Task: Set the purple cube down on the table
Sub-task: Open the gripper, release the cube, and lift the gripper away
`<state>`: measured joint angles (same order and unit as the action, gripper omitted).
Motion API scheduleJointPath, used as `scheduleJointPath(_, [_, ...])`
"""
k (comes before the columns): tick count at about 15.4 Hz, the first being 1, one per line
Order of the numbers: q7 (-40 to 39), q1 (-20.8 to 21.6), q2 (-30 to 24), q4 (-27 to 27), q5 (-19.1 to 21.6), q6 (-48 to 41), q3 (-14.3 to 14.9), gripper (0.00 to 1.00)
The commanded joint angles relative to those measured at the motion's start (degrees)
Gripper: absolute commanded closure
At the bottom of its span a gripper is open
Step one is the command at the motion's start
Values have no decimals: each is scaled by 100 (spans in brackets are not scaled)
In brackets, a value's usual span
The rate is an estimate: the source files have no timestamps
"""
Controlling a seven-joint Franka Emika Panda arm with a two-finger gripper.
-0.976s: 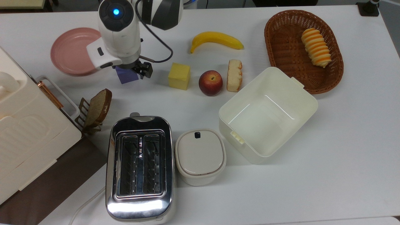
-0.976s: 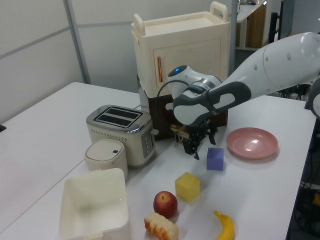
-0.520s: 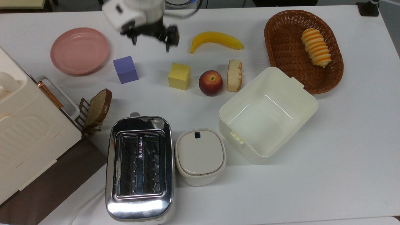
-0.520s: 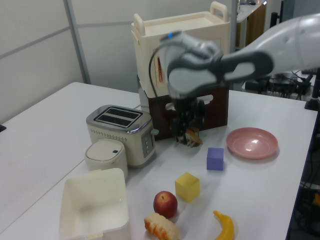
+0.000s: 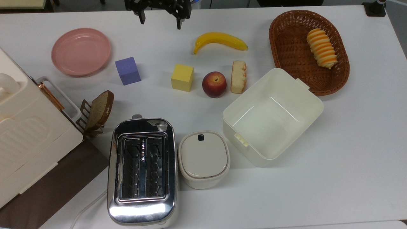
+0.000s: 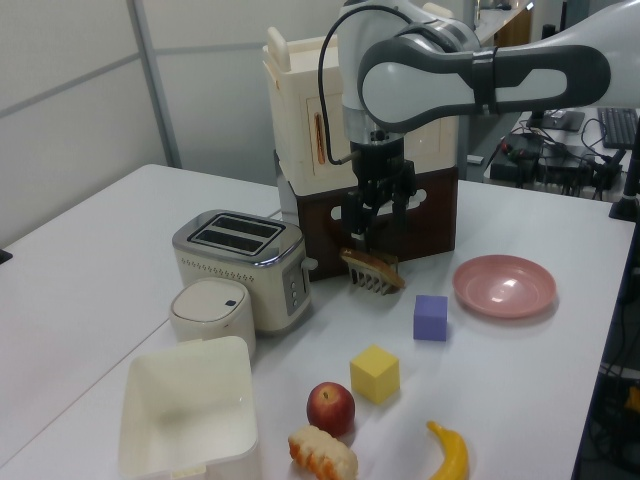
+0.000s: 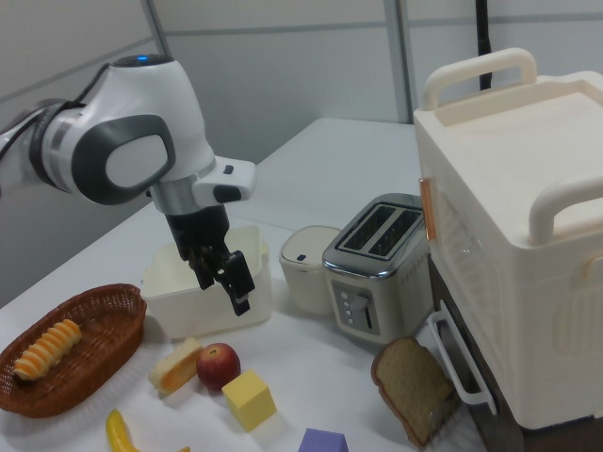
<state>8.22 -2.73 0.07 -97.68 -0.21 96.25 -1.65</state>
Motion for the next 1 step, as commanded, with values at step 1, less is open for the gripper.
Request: scheduleJointPath(1, [-31, -97, 204, 118, 92, 43, -81, 0])
